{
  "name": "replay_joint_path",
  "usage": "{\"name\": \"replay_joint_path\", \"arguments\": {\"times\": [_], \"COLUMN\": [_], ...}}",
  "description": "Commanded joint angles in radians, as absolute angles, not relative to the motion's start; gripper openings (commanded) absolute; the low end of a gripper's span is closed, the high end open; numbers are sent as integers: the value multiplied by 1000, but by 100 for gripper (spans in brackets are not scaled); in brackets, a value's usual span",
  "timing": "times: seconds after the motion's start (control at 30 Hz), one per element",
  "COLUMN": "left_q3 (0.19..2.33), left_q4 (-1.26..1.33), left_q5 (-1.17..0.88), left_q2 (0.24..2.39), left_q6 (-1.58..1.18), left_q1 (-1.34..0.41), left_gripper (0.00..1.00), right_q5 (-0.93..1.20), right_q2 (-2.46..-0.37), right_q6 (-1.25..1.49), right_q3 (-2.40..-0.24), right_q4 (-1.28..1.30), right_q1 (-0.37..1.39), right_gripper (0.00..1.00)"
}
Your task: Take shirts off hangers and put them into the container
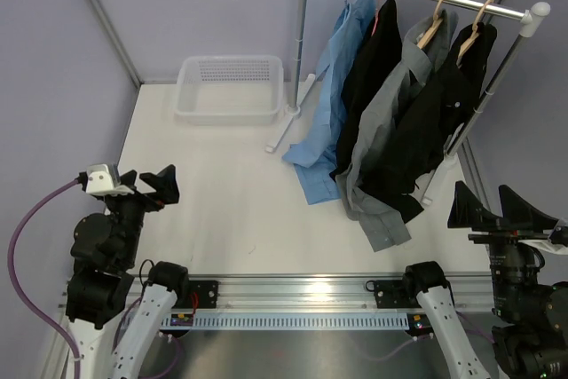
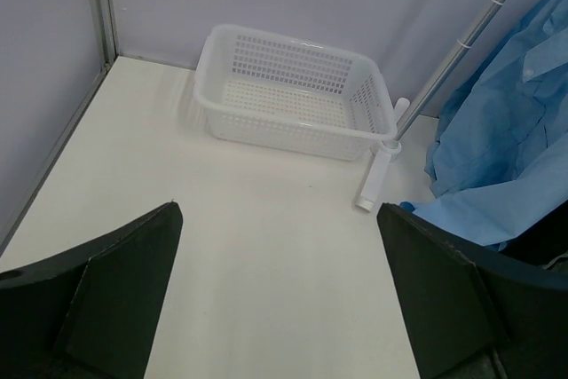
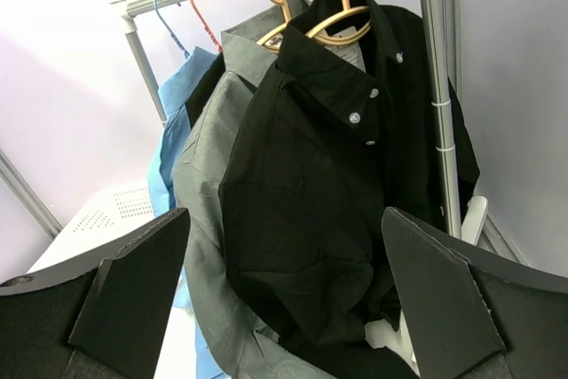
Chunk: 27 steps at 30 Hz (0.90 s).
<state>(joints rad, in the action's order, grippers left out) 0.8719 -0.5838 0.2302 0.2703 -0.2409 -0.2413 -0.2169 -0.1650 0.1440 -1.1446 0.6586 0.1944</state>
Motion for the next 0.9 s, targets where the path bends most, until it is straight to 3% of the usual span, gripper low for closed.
{"name": "replay_joint_path", "arguments": {"times": [0.0,0.37,0.63,0.87], "left_q3": [861,845,865,1138], "left_q4": [-537,-502,-450,-433], "left_q5": [212,137,120,-77], "left_q2": [297,452,529,836], "left_q6": [-278,-318,-353,-414], "left_q1": [-244,-244,-245,-256], "left_gripper": [99,99,99,99], "right_q5": [-201,-115,-107,-86], "right_q2": [-224,-392,-722,-687], "right_q6": [150,205,261,273], "right_q3": [-1140,-1132,-1411,-1330], "right_q4": [660,663,825,801], "right_q1": [207,207,207,207], "right_gripper": [99,99,99,99]}}
